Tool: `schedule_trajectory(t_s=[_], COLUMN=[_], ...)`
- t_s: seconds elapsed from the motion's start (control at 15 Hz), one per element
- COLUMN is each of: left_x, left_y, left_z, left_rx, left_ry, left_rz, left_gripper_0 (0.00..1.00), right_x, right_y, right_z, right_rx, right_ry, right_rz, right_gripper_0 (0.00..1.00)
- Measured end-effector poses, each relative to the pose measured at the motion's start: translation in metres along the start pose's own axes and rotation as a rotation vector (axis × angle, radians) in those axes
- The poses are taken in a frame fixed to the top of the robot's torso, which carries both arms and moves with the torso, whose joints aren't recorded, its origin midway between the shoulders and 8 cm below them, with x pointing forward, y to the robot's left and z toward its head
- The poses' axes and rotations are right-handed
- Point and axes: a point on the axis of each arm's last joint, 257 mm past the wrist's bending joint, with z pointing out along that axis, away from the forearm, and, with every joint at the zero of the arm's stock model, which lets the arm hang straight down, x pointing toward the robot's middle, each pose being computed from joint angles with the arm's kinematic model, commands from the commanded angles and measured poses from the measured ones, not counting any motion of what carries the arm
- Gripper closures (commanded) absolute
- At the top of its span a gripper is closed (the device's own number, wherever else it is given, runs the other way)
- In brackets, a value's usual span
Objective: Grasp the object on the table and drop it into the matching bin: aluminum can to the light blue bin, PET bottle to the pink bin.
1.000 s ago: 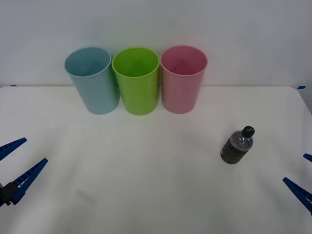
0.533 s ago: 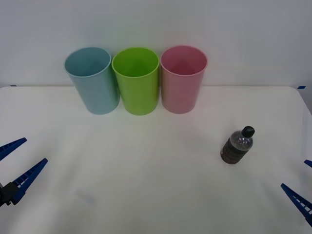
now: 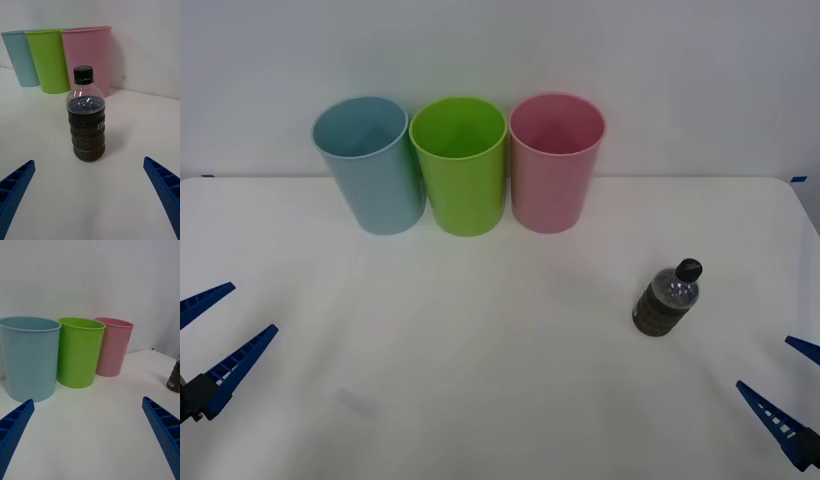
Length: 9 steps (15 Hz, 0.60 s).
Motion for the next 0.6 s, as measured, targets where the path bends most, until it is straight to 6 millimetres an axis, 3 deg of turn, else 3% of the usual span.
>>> schedule_trajectory(t_s=[0.6], left_x=[0.000], left_y=[0.000], left_z=[0.000], left_rx=[0.000], left_ry=[0.000], left_rz=[0.000], left_gripper_0=[0.00], right_x=[0.012], right_y=[0.006], right_z=[0.046], right_rx=[0.037], right_ry=[-0.002], right_rz=[0.023], right_gripper_0=[0.00])
